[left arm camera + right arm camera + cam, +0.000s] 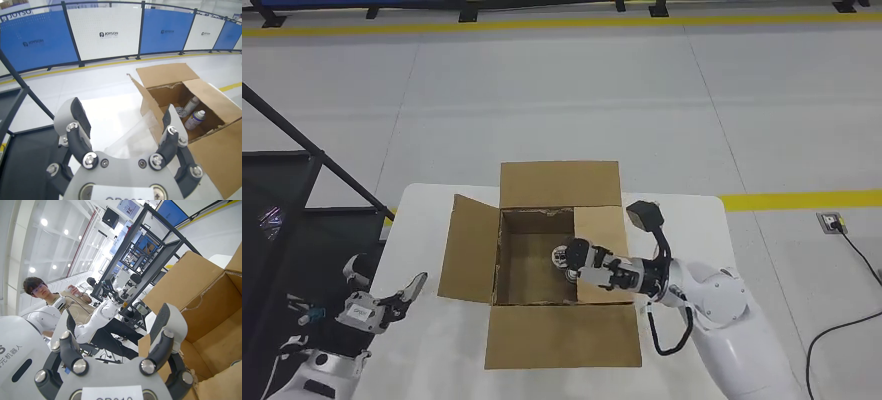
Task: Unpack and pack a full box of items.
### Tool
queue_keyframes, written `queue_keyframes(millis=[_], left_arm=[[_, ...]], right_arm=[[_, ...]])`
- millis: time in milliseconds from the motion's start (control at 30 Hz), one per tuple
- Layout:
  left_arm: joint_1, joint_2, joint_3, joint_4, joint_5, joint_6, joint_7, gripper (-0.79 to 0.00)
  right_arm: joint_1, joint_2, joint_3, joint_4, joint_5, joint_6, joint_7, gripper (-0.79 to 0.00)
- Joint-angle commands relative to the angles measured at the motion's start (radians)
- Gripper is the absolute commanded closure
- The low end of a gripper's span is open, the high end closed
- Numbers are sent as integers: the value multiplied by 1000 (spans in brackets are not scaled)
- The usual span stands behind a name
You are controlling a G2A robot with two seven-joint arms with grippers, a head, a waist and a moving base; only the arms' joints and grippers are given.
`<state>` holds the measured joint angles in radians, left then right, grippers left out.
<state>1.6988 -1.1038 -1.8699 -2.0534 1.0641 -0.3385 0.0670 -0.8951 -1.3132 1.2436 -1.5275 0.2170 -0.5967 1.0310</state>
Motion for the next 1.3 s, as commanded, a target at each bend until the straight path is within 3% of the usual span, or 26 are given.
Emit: queue_keyframes(millis=[0,133,267,467,600,1067,1267], left_arm=[[6,1,-6,-47,-36,-48,-23,-785],[-26,8,17,-109,-101,-141,-135,-785],[-118,14,130,-119,-123,-174,-284,-785],[-350,5,384,15,-234,-147,-449,-785],[-487,-10,528,137,-314,-112,-536,-785],[-483,-12,549,142,-346,-120,-539,-785],[-643,-40,696,323,-525,23,-714,-785]], right_arm=[[-18,8,25,-22,-15,-31,15,-785],[-95,29,108,-97,-40,-120,22,-785],[-201,52,205,-184,-57,-185,7,-785],[-364,81,354,-269,-122,-228,-66,-785],[-382,82,367,-276,-131,-226,-79,-785],[-383,83,353,-284,-165,-206,-115,-785],[-377,90,345,-284,-203,-217,-166,-785]])
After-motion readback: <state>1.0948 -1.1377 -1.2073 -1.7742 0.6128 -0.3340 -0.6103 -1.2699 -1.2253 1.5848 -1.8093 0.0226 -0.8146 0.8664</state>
